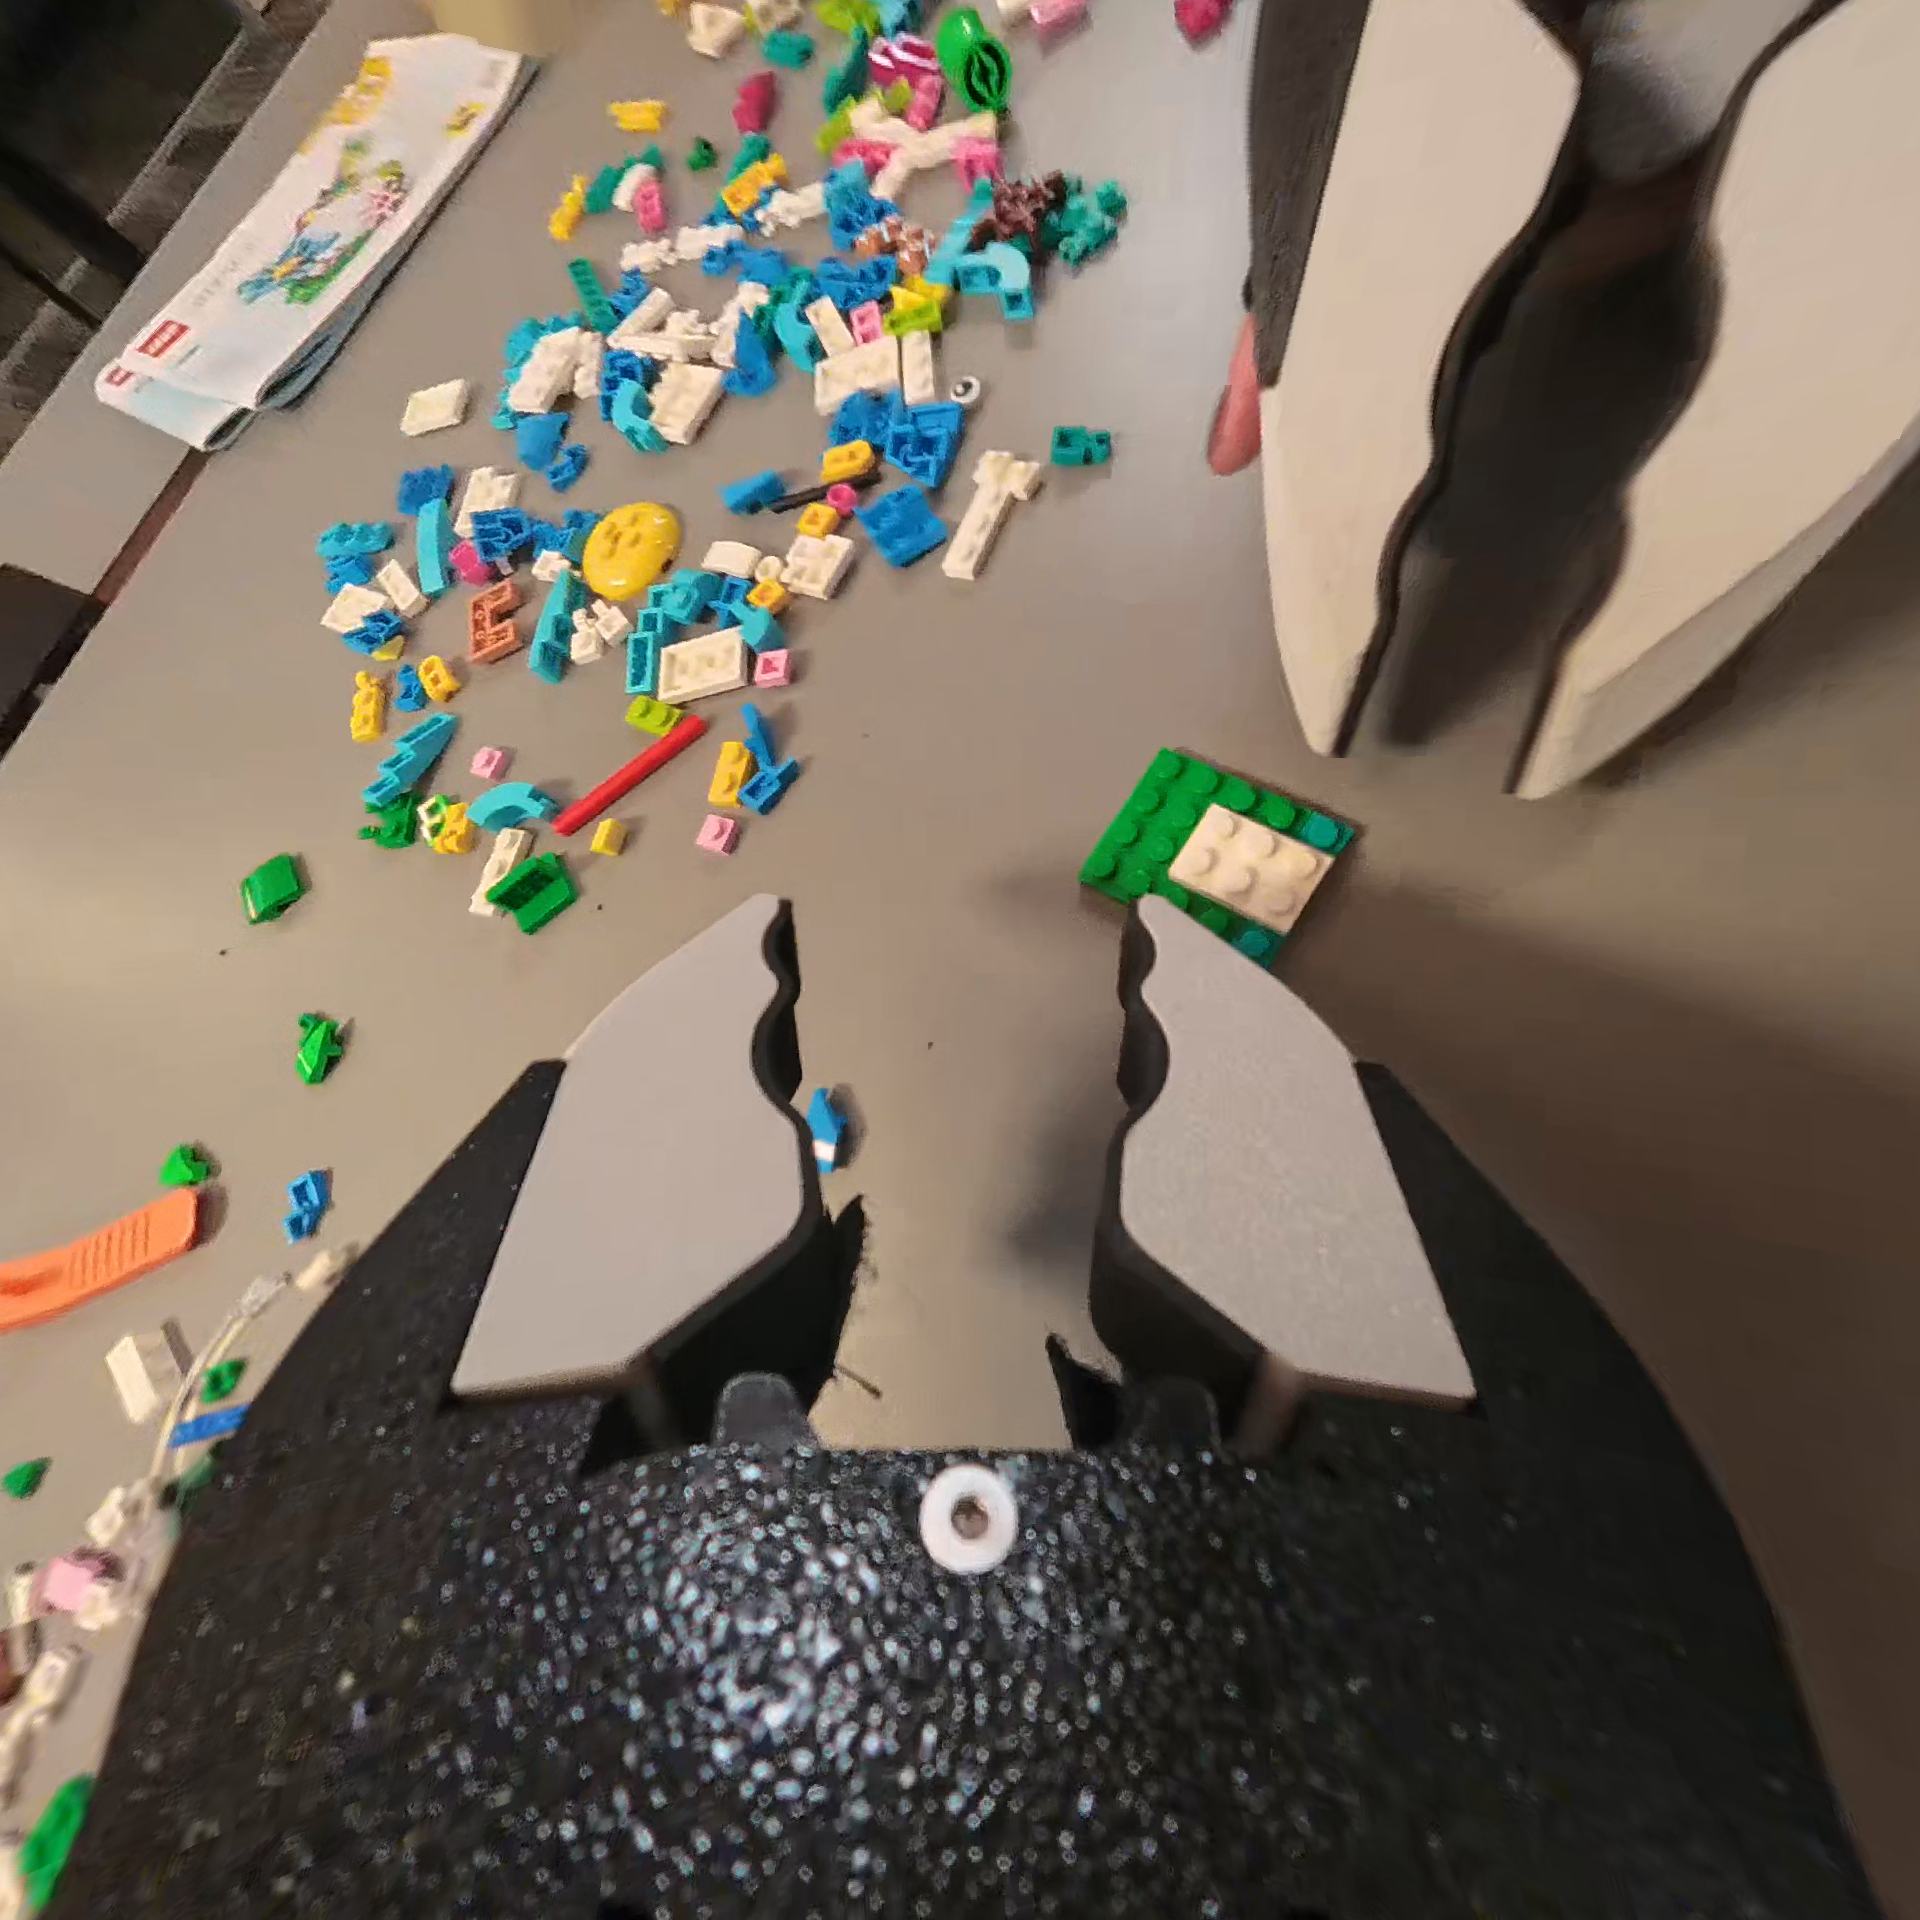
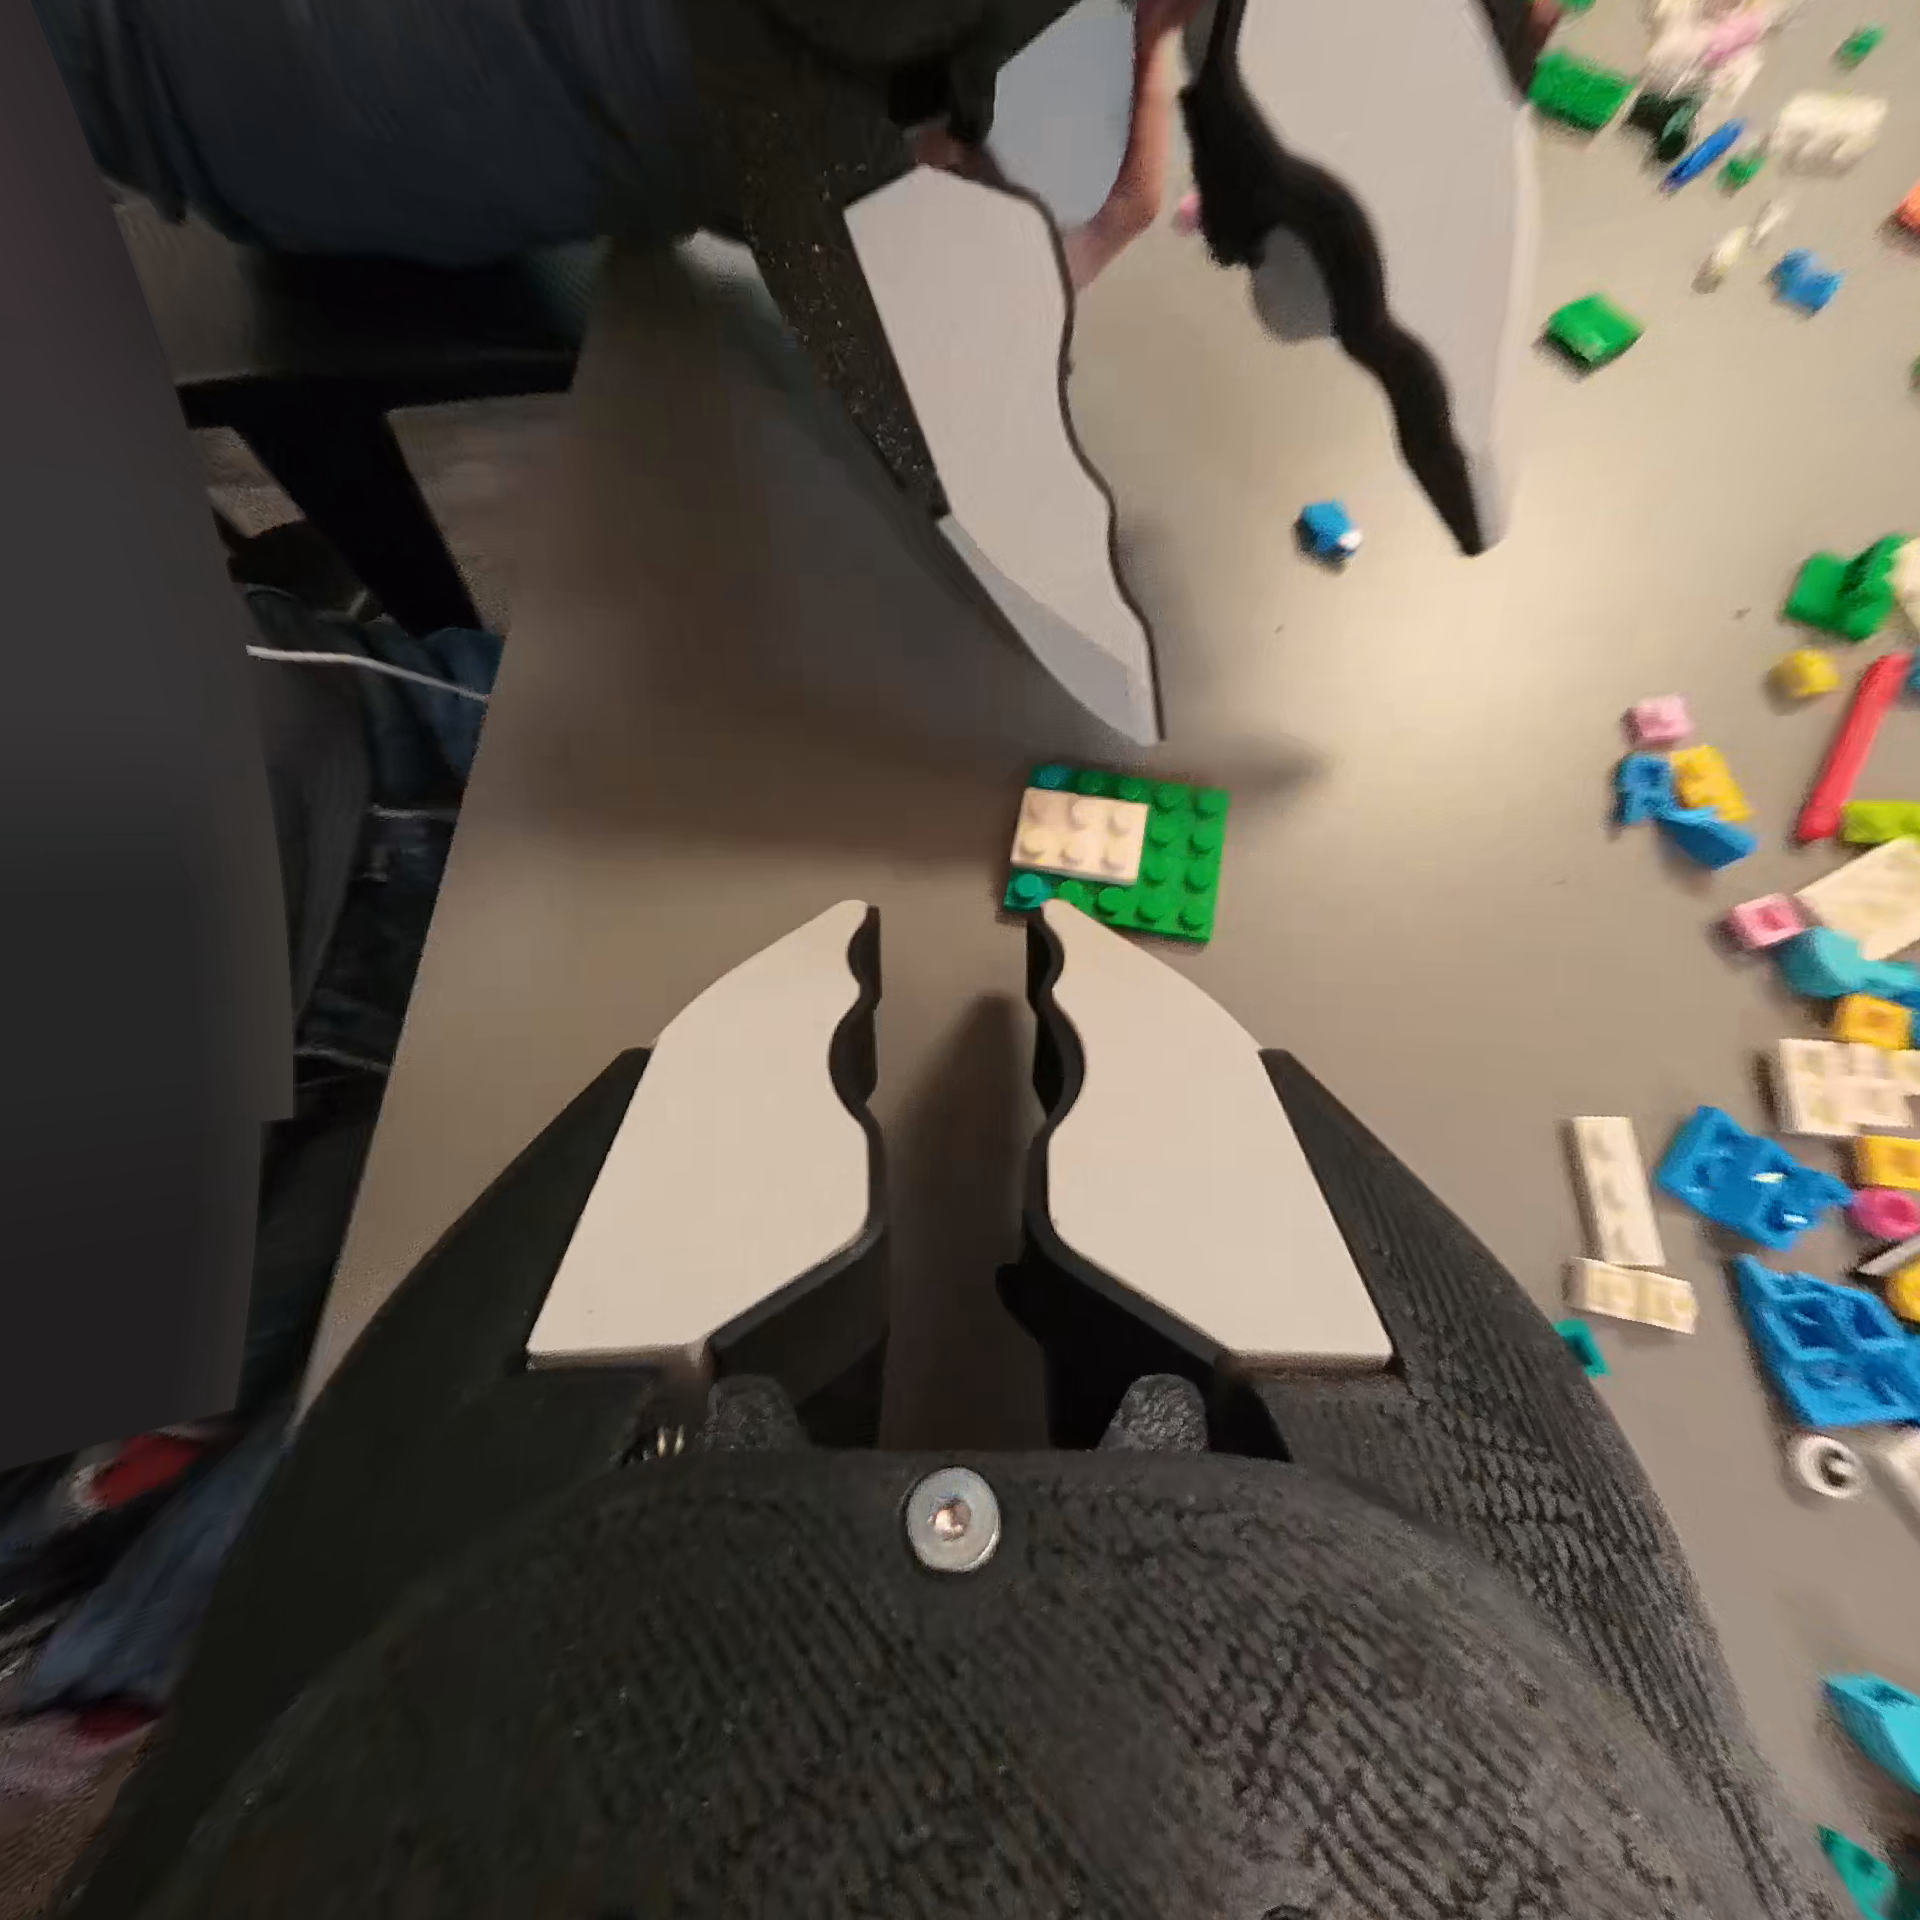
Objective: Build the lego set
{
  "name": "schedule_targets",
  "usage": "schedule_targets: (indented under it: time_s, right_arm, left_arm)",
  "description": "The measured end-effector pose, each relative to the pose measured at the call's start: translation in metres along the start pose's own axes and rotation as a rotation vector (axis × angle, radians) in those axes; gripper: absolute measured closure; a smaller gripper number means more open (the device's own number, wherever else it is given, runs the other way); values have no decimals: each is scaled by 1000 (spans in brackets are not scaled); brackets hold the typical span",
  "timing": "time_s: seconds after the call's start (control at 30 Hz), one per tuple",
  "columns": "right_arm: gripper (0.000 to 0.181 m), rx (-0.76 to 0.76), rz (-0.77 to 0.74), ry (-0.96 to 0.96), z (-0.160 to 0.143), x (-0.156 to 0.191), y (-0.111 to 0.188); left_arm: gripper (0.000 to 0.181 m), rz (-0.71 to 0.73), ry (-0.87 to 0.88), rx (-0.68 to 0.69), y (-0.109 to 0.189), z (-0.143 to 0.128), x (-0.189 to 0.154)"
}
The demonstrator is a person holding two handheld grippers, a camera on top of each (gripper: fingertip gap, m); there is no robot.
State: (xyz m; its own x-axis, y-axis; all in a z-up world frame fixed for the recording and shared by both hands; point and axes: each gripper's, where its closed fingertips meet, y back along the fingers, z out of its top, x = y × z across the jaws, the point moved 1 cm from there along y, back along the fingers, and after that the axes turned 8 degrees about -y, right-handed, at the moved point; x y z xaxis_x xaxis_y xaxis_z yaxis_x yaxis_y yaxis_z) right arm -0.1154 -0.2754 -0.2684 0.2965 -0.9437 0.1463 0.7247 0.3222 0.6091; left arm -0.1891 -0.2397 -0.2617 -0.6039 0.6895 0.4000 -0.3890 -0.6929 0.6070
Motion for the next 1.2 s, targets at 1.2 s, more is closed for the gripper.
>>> schedule_targets:
  time_s: [1.2]
  right_arm:
    - [181,-514,-542,312,45,-41,54]
  left_arm:
    - [140,-192,149,43,-8,-6,-26]
